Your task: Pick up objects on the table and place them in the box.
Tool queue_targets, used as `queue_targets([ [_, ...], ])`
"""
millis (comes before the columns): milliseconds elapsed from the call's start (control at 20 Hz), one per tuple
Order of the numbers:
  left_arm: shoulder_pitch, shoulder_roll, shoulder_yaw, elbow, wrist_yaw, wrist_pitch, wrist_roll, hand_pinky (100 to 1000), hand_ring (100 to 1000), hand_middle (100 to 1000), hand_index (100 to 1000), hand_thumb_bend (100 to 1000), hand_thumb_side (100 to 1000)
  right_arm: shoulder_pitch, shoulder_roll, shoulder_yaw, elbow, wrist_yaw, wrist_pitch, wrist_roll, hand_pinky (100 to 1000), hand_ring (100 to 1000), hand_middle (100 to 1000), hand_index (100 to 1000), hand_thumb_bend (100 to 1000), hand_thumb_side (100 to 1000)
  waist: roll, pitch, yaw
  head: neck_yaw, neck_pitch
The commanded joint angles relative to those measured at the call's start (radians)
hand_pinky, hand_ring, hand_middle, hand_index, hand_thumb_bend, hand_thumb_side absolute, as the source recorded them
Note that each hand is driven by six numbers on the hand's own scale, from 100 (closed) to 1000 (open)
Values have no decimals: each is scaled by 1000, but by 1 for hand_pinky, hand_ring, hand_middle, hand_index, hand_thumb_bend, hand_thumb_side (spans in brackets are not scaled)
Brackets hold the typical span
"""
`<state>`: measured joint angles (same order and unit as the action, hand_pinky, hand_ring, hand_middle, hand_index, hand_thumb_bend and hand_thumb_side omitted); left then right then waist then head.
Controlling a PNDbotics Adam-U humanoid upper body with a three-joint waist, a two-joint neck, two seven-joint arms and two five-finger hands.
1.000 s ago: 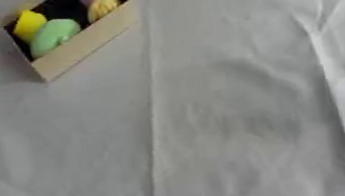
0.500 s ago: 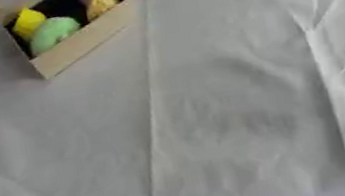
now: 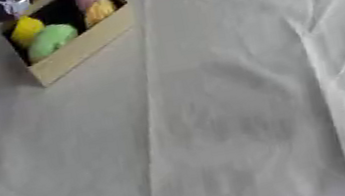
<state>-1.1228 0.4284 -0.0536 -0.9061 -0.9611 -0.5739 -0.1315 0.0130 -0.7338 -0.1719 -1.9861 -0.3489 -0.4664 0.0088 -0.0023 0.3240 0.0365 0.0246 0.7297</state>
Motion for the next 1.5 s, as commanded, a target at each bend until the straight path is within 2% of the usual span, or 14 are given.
queue_targets([
  [50, -28, 1, 25, 37, 0, 13, -11, 562, 653, 596, 628, 100, 121, -13, -26, -8, -14, -12, 1, 6, 1000, 760, 767, 860, 100, 602, -15, -19, -4, -19, -27],
  [300, -17, -2, 34, 82, -12, 21, -22, 603, 699, 639, 681, 100, 143, -17, -22, -9, -14, -16, 5, 10, 1000, 761, 767, 860, 100, 604, -14, -13, -5, -47, -36],
  [400, -14, 1, 34, 85, -21, 18, -32, 644, 742, 686, 756, 100, 137, -17, -21, -9, -14, -16, 8, 11, 1000, 761, 767, 861, 100, 605, -13, -13, -5, -49, -33],
  [550, -10, 9, 32, 81, -55, 22, -51, 757, 838, 792, 890, 197, 100, -14, -21, -8, -14, -15, 9, 13, 1000, 761, 767, 861, 100, 604, -13, -15, -3, -50, -28],
  [700, -9, 14, 36, 79, -97, 40, -61, 807, 880, 832, 937, 266, 100, -11, -21, -8, -14, -15, 8, 13, 1000, 761, 766, 861, 100, 605, -14, -18, -1, -51, -24],
  [800, -8, 14, 39, 78, -113, 47, -58, 818, 888, 842, 959, 274, 160, -9, -21, -7, -14, -15, 9, 14, 1000, 761, 766, 861, 100, 594, -15, -21, 0, -50, -21],
  [900, -8, 12, 41, 74, -111, 41, -46, 808, 879, 833, 955, 251, 172, -6, -20, -6, -14, -14, 11, 15, 1000, 761, 766, 861, 100, 606, -15, -24, 2, -50, -17],
  [950, -8, 12, 44, 69, -102, 40, -35, 790, 864, 819, 942, 201, 100, -5, -20, -5, -14, -13, 12, 15, 1000, 761, 766, 861, 100, 606, -16, -26, 3, -50, -15],
  [1050, -6, 13, 49, 48, -66, 44, -2, 752, 825, 786, 904, 100, 100, -2, -20, -6, -14, -13, 11, 14, 1000, 761, 766, 861, 100, 604, -17, -29, 5, -50, -10],
  [1150, 1, 15, 53, 5, 18, 48, 41, 731, 799, 765, 872, 100, 116, 1, -24, -7, -14, -16, 7, 12, 1000, 761, 766, 860, 100, 602, -17, -33, 7, -51, -3],
  [1250, 26, 23, 54, -87, 172, 52, 83, 706, 765, 741, 843, 100, 286, 2, -29, -10, -14, -23, -1, 10, 1000, 762, 766, 860, 100, 599, -16, -38, 10, -56, 9],
  [1300, 45, 32, 51, -148, 267, 57, 91, 705, 764, 740, 843, 100, 308, 3, -32, -11, -14, -27, -5, 10, 1000, 762, 766, 860, 100, 599, -16, -40, 11, -58, 14],
  [1350, 66, 43, 49, -210, 360, 66, 94, 697, 750, 728, 833, 100, 467, 4, -34, -12, -14, -32, -10, 10, 1000, 763, 766, 860, 100, 595, -15, -42, 13, -63, 20],
  [1500, 178, 107, 56, -435, 666, 103, 117, 694, 744, 723, 836, 100, 564, 15, -40, -24, -14, -45, -38, 5, 1000, 764, 767, 859, 100, 589, -13, -52, 21, -90, 37],
])
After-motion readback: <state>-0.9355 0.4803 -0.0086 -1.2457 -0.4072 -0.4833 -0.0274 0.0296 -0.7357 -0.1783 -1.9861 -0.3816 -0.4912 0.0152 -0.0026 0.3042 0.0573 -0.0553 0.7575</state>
